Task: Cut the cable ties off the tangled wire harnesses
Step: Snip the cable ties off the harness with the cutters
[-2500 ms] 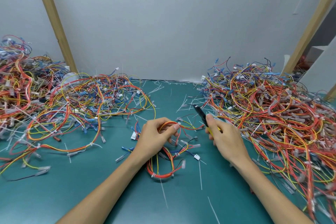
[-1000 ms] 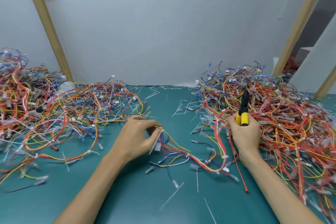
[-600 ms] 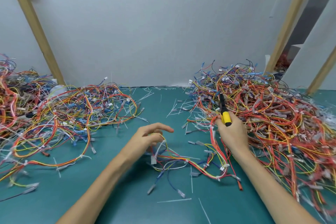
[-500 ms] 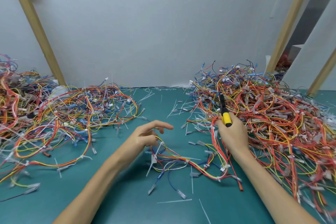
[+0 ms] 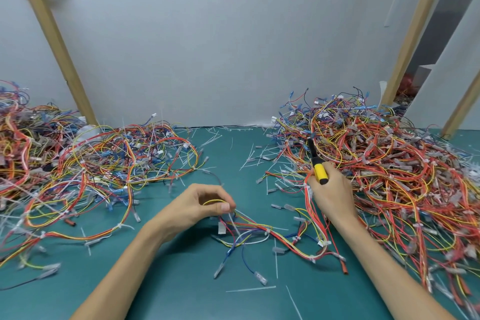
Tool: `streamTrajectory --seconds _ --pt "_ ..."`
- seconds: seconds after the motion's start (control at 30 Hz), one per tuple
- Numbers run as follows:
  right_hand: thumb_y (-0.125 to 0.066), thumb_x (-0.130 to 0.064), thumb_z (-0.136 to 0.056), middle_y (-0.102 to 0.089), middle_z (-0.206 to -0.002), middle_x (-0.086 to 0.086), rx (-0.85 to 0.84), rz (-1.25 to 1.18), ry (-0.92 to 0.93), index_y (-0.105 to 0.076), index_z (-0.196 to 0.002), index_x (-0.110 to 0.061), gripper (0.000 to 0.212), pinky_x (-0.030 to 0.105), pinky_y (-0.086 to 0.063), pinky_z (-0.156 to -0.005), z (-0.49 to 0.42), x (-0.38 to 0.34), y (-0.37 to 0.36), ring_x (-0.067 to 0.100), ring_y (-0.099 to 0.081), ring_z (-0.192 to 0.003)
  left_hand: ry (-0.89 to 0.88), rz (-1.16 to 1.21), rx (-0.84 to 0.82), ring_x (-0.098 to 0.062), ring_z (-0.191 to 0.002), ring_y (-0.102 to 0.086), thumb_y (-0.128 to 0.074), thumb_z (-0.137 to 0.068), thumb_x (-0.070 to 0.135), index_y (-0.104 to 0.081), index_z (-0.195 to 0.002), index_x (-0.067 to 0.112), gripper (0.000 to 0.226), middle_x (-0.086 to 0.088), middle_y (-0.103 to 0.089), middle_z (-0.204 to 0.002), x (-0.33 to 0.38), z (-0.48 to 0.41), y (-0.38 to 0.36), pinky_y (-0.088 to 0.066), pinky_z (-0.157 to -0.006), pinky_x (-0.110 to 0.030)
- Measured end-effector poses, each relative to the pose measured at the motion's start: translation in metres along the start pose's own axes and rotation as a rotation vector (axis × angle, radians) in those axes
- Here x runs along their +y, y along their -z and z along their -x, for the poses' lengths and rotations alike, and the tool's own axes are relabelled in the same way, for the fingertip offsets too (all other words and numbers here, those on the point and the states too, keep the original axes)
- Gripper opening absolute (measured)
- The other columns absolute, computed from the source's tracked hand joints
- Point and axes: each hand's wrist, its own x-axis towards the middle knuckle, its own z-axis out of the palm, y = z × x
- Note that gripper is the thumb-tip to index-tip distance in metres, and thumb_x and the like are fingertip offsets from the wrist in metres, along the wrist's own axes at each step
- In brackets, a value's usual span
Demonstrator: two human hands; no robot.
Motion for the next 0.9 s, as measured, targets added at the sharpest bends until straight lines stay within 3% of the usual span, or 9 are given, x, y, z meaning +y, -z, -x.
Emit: streamTrajectory --seconds 0.07,0.13,0.2,0.27,0.43,0.6,0.7,0.9 --pt "-0.063 -0.013 -0.088 -0.049 -0.063 0.004 -0.03 0.035 0.043 -0.052 -0.077 -0.011 0.016 0.031 -0.029 -0.055 0.002 -0.003 0.0 0.02 -0.042 -0.059 -0.023 -0.006 0.111 -0.01 -0.085 -0.069 -0.063 -0.084 0.024 -0.066 -0.084 0.006 0.018 -0.009 -0.075 -0.09 0.0 -0.003 -0.004 -0.05 -0.076 -0.016" --pt "-0.065 -0.014 -0.086 -0.052 -0.065 0.004 -0.067 0.07 0.084 -0.052 -0.077 -0.013 0.016 0.028 -0.031 -0.055 0.005 -0.006 -0.001 0.015 -0.043 -0.059 -0.026 0.095 0.249 -0.02 -0.088 -0.073 -0.055 -0.09 0.027 -0.058 -0.084 0.0 0.028 -0.011 -0.073 -0.085 0.0 -0.007 -0.009 -0.055 -0.074 -0.02" --pt "-0.068 -0.016 -0.084 -0.053 -0.064 0.003 -0.119 0.081 0.115 -0.052 -0.077 -0.015 0.018 0.027 -0.032 -0.055 0.008 -0.009 -0.003 0.016 -0.044 -0.058 -0.002 0.198 0.41 -0.028 -0.075 -0.074 -0.054 -0.095 0.024 -0.053 -0.084 -0.001 0.028 -0.005 -0.066 -0.071 0.002 -0.009 -0.01 -0.057 -0.059 -0.023" --pt "-0.071 -0.018 -0.082 -0.051 -0.061 -0.003 -0.185 0.073 0.145 -0.051 -0.074 -0.02 0.021 0.029 -0.033 -0.055 0.011 -0.012 -0.003 0.018 -0.044 -0.058 0.008 0.194 0.541 -0.026 -0.061 -0.072 -0.056 -0.096 0.019 -0.053 -0.082 0.0 0.024 0.001 -0.06 -0.058 0.002 -0.01 -0.008 -0.052 -0.046 -0.023" --pt "-0.072 -0.022 -0.071 -0.058 -0.072 -0.008 -0.385 0.174 0.292 -0.06 -0.08 -0.026 0.015 0.029 -0.038 -0.061 0.018 -0.019 -0.006 0.017 -0.05 -0.07 -0.003 0.177 0.739 -0.023 -0.049 -0.068 -0.066 -0.09 0.01 -0.051 -0.092 0.006 0.016 0.0 -0.06 -0.054 -0.004 -0.012 -0.007 -0.049 -0.04 -0.023" --pt "-0.056 -0.04 -0.065 -0.053 -0.08 -0.014 -0.437 0.278 0.352 -0.052 -0.082 -0.036 0.018 0.032 -0.041 -0.065 0.025 -0.02 -0.017 0.015 -0.051 -0.079 -0.029 0.222 0.69 -0.023 -0.053 -0.07 -0.06 -0.092 -0.001 -0.046 -0.09 0.006 0.016 -0.02 -0.06 -0.07 -0.01 -0.014 -0.008 -0.054 -0.047 -0.024" --pt "-0.061 -0.037 -0.072 -0.058 -0.088 -0.011 -0.347 0.318 0.322 -0.055 -0.089 -0.032 0.019 0.034 -0.045 -0.069 0.024 -0.016 -0.019 0.019 -0.054 -0.084 -0.046 0.225 0.592 -0.018 -0.059 -0.071 -0.053 -0.093 -0.009 -0.05 -0.095 0.002 0.011 -0.018 -0.063 -0.076 -0.01 -0.015 -0.007 -0.057 -0.057 -0.022" --pt "-0.067 -0.027 -0.08 -0.059 -0.09 -0.006 -0.194 0.36 0.23 -0.058 -0.093 -0.026 0.016 0.032 -0.039 -0.063 0.021 -0.012 -0.016 0.022 -0.052 -0.081 -0.024 0.305 0.458 -0.015 -0.074 -0.074 -0.061 -0.089 -0.005 -0.054 -0.118 0.002 0.03 -0.015 -0.064 -0.092 -0.012 -0.015 -0.015 -0.051 -0.054 -0.012"
